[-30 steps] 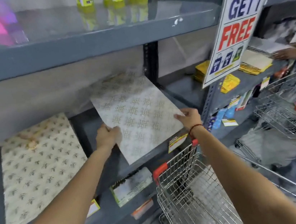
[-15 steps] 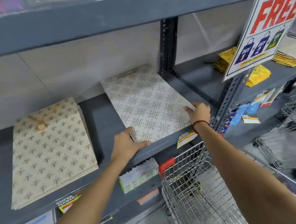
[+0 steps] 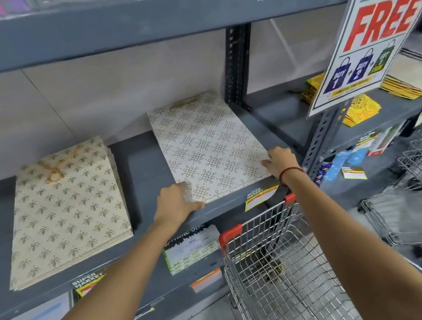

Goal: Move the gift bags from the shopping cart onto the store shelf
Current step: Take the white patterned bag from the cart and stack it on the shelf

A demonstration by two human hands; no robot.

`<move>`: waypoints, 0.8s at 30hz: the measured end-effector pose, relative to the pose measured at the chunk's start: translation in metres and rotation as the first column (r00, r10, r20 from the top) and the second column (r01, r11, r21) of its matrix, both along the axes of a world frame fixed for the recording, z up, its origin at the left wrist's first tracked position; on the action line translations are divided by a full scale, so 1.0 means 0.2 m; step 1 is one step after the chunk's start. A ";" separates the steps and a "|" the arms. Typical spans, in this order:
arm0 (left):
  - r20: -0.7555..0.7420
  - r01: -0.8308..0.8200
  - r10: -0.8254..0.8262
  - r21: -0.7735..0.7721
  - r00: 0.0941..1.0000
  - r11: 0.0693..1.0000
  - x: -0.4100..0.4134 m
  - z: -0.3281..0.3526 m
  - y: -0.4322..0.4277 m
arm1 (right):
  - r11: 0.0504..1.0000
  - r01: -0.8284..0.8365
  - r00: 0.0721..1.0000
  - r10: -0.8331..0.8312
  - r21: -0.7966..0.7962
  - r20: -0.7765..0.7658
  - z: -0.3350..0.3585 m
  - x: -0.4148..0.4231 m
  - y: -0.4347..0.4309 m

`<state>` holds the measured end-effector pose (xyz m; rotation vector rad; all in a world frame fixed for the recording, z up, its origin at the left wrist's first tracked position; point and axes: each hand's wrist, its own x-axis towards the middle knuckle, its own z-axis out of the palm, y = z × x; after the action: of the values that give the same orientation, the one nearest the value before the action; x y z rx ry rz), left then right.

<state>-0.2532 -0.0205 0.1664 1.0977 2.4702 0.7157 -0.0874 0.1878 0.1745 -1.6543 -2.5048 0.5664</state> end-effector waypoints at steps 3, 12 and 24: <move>-0.013 -0.037 0.037 0.025 0.999 0.999 0.03 -0.01 -0.02 | 0.978 -0.144 0.984 0.157 -0.150 0.084 0.06 0.06 0.04; 0.003 -0.035 0.035 -0.028 0.999 0.999 0.03 0.01 0.00 | 0.961 -0.268 0.950 0.275 -0.068 0.149 0.08 0.11 0.07; 0.037 0.070 -0.068 -0.035 0.997 0.997 0.05 0.06 -0.06 | 0.991 -0.132 0.991 0.132 -0.024 0.017 0.11 0.13 -0.01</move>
<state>-0.2438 -0.0327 0.1777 1.1411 2.3934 0.6623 -0.0616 0.1856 0.1961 -1.5163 -2.6458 0.5964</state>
